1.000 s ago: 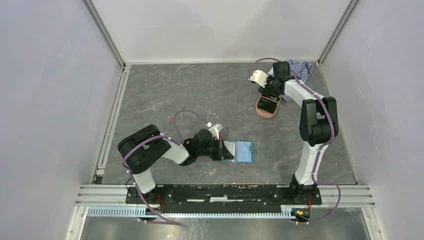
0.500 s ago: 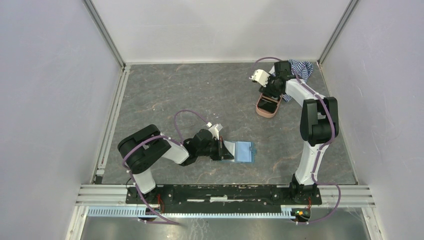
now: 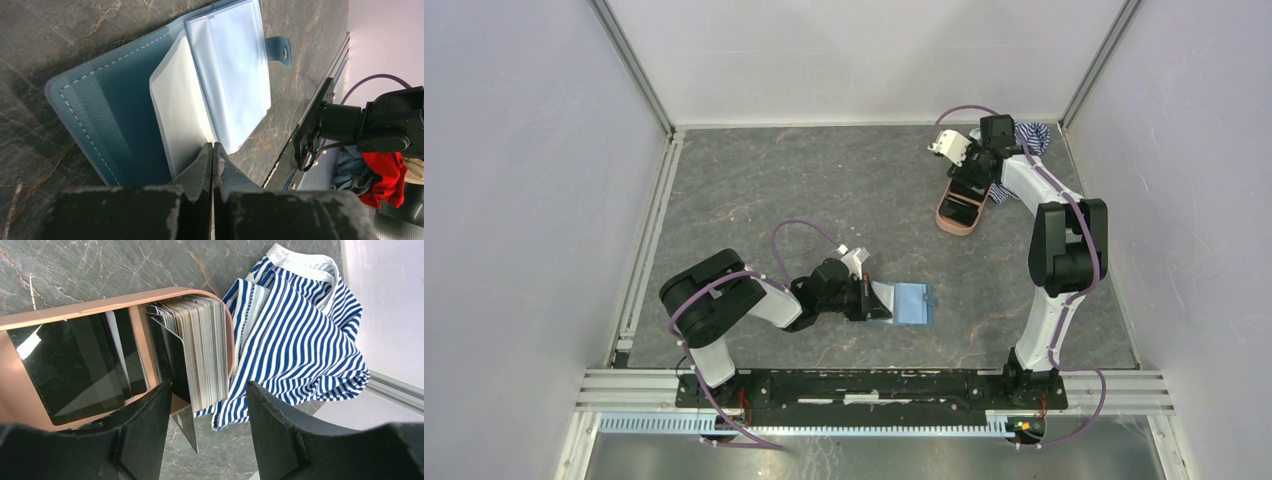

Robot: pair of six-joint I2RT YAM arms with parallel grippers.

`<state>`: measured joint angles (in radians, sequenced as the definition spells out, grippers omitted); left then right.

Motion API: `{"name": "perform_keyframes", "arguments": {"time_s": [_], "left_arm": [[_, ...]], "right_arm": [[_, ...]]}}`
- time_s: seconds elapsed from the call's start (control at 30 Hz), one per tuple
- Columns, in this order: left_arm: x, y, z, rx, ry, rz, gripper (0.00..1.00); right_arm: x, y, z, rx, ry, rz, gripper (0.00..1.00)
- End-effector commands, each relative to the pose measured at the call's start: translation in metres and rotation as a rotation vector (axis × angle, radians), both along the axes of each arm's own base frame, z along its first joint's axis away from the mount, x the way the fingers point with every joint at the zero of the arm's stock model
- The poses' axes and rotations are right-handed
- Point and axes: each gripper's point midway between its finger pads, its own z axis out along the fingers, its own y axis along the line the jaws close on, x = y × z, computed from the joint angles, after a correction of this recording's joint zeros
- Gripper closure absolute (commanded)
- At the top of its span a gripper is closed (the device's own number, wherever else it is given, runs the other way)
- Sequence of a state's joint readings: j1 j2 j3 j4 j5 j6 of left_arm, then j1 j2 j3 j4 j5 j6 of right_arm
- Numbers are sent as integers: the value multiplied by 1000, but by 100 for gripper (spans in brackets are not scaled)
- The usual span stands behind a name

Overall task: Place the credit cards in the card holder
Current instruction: Pick up the credit card from the storage box.

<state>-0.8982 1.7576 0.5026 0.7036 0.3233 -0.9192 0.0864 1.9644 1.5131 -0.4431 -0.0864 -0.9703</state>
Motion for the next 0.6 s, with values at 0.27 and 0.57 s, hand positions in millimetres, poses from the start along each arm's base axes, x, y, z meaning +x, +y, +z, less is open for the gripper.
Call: {"name": "perform_keyframes", "arguments": {"time_s": [0.27, 0.57], "left_arm": [[-15, 27, -38, 150, 44, -16, 98], [-15, 27, -39, 151, 46, -17, 98]], "right_arm": [[8, 2, 37, 34, -74, 28, 51], [4, 4, 28, 63, -41, 36, 68]]}}
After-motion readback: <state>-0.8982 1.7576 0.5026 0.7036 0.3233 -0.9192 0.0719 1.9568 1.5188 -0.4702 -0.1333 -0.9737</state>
